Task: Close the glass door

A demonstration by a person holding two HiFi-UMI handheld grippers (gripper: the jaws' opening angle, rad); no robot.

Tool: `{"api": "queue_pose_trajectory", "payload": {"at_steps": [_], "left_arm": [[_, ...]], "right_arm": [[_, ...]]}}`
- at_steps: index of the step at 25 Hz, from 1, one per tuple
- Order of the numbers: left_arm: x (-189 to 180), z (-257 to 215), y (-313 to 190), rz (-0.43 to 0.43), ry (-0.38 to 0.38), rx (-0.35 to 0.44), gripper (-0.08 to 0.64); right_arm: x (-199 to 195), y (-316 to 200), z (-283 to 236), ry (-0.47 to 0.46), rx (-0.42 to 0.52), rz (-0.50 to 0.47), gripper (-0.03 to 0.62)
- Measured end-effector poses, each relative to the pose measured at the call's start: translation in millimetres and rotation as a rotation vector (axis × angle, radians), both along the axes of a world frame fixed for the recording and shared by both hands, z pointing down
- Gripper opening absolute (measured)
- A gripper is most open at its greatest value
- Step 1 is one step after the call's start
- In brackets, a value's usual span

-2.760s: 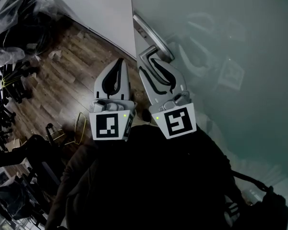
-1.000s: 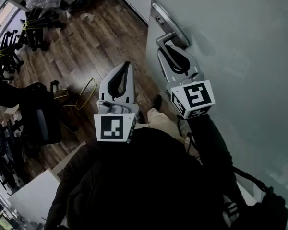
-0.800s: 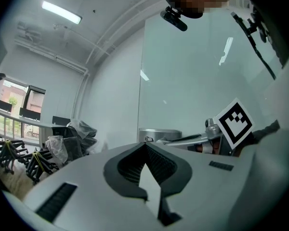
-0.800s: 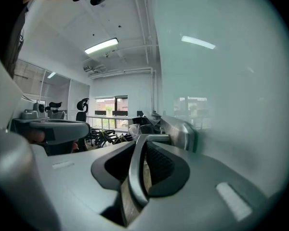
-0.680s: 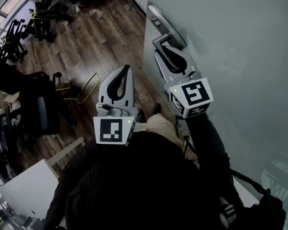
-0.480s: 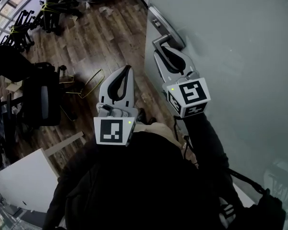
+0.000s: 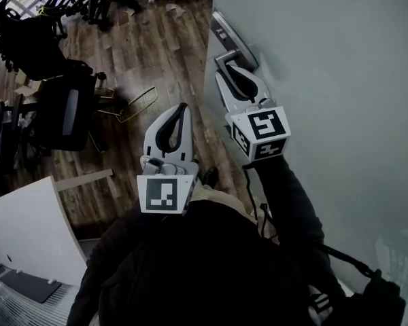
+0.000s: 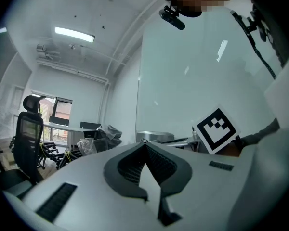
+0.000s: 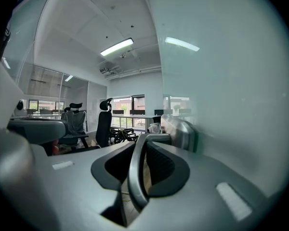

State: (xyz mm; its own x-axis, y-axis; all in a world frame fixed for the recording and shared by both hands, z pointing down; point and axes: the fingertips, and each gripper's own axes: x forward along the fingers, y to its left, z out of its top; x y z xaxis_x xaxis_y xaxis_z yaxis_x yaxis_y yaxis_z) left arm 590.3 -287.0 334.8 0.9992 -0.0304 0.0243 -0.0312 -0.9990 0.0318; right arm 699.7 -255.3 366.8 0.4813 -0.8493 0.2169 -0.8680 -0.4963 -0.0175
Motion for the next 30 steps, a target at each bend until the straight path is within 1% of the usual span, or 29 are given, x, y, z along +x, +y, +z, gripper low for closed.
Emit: {"api": "queue_pose_trajectory", "payload": {"at_steps": [2,4,11,17,23,25,28,30], "left_arm": [[-29.0,-0.7,-16.8,-0.023,0.015,-0.006,-0.003],[-44.6,1.2,-27.0,-0.048,0.015,-0.019,-0.003],[-51.4,-1.3,-28.7,-0.097,0.013,-0.022,-0.003],[-99.5,2.6,-49.2,-0.104,0.02,-0.026,-0.003],[-110.6,-1.9,-45.6,-0.125,0.022,-0.031,-0.003],[-132.2,-1.5,-49.4,-0.126,0.024,-0.032,-0.003],[-179.1,11.1,-65.1,-0.135,0.011,-0.034,-0.003],[-183.3,13.4,-67.2,-0.151,0.008,-0.036,-0.003]], "right_arm": [[-25.8,-16.2,-0.4,0.006,-0.003,-0.012,0.069],[-39.5,-25.5,0.5,0.009,-0.004,-0.027,0.069],[-47.7,-25.8,-0.7,-0.006,0.009,-0.089,0.069],[-98.4,-50.8,3.3,0.01,0.003,-0.127,0.069],[-114.1,-55.5,-0.2,0.009,0.006,-0.182,0.069],[-135.1,-60.8,-0.4,0.017,0.001,-0.191,0.069],[-182.2,-75.2,4.8,0.023,0.005,-0.212,0.069],[-190.5,-77.5,5.5,0.02,0.012,-0.23,0.069]]}}
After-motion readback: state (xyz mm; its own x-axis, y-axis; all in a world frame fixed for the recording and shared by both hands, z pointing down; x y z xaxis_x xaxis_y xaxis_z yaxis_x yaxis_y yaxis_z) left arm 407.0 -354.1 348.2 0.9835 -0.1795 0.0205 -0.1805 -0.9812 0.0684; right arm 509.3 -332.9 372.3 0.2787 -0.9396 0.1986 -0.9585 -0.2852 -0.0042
